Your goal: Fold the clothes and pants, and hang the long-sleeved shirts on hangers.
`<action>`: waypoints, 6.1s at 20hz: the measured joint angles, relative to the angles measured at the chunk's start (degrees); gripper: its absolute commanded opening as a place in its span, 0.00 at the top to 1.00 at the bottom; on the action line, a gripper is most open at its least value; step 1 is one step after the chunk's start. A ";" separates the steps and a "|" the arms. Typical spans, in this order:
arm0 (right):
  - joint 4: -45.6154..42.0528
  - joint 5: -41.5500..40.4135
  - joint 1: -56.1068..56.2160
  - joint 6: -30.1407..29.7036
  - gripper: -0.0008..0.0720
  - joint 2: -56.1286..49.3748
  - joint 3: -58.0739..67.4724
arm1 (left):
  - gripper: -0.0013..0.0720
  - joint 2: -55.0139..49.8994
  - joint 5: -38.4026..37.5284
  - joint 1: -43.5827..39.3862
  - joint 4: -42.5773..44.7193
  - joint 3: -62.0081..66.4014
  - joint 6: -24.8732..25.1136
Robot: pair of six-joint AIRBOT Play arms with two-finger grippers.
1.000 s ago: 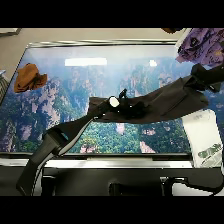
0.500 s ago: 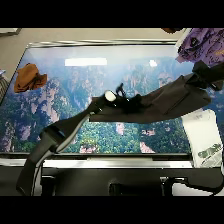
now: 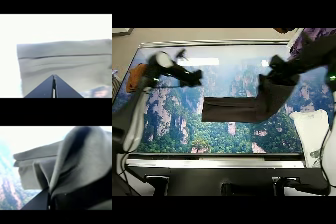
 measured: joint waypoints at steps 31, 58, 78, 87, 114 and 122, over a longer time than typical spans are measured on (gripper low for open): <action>12.57 34.18 26.71 8.41 0.35 -19.15 6.49 | 0.96 9.62 -11.56 18.91 7.04 -2.75 4.33; 34.21 16.15 -8.33 -45.22 0.55 -18.93 -34.62 | 0.96 9.68 -11.69 18.93 6.97 -2.89 3.41; 30.64 21.38 -24.17 -31.93 0.95 -16.44 -17.59 | 0.96 9.68 -12.07 17.31 6.97 -2.89 2.80; 19.91 23.89 -40.33 -21.20 0.95 -9.16 -14.32 | 0.96 9.68 -13.44 15.63 6.97 -2.89 2.80; -23.98 -1.25 -45.33 3.98 0.95 14.51 -17.62 | 0.96 9.68 -16.22 12.22 6.99 -2.89 2.89; -32.52 0.13 -45.33 8.55 0.95 24.72 -38.27 | 0.96 9.68 -16.17 12.22 6.99 -2.89 4.13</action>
